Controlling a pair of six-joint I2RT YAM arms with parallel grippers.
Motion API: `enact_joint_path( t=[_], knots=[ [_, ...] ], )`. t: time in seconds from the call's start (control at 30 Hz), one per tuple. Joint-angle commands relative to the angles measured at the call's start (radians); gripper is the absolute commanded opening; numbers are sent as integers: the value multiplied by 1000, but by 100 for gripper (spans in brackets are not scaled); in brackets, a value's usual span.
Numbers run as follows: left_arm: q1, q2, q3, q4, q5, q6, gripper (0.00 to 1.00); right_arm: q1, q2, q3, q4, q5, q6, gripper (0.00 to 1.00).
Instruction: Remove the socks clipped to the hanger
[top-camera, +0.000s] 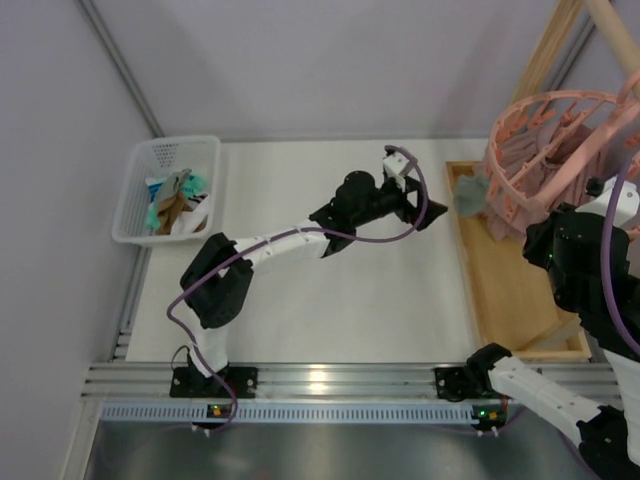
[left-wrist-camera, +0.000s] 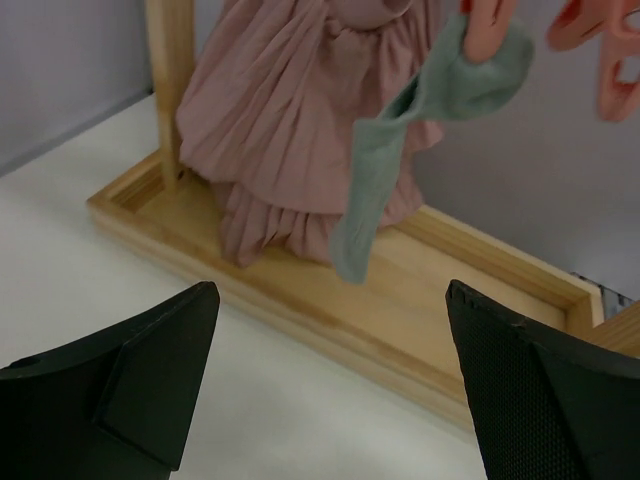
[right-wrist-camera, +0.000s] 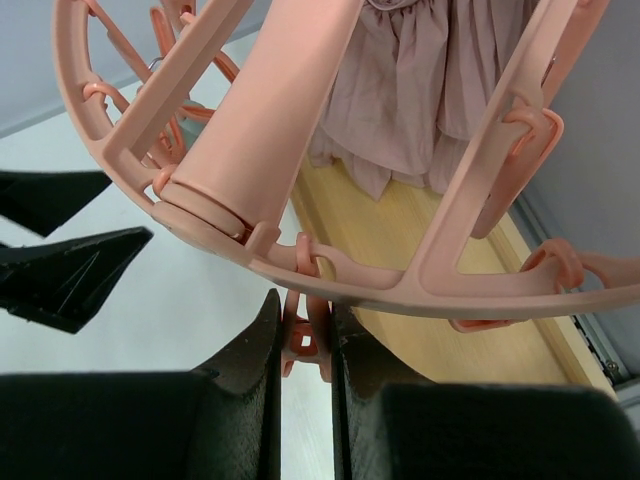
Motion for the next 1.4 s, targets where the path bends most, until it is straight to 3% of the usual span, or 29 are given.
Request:
enact_joint_path(
  t=[0.0,0.33,0.4,0.43,0.47,0.5,0.53,0.57,0.67,0.73,0.9,0.93,1.17,1.37],
  knots=[
    [-21,74,162,136,155,38,99,5,-20,27,-95,-47,-9,2],
    [-89,316,433,134,238,19,99,5,-18,96,-156,-21,-5,5],
    [-92,330,446,134,240,11,95,5,-18,105,-161,-19,-3,15],
    [-98,333,446,134,231,14,83,5,-20,108,-165,-27,-3,30],
    [-101,332,441,134,212,18,51,5,-20,110,-165,-31,-6,39],
    [-104,329,434,133,193,19,34,5,-18,117,-170,-39,-8,54],
    [-112,314,421,133,156,7,6,5,-15,122,-173,-53,-6,85],
    [-116,298,406,131,112,-4,0,5,-12,128,-177,-64,-3,99],
    [-153,222,316,133,-49,56,0,5,-6,169,-202,-149,-14,99],
    [-216,157,237,133,-266,150,0,5,-3,215,-211,-241,-23,99],
    [-322,79,145,131,-534,261,0,5,-4,306,-193,-410,11,99],
    [-355,68,130,133,-644,319,0,5,-7,314,-182,-460,27,99],
    [-501,122,200,136,-1094,543,0,5,48,327,-78,-588,67,96],
    [-526,151,214,136,-1171,608,0,5,97,305,-10,-493,101,91]
  ],
)
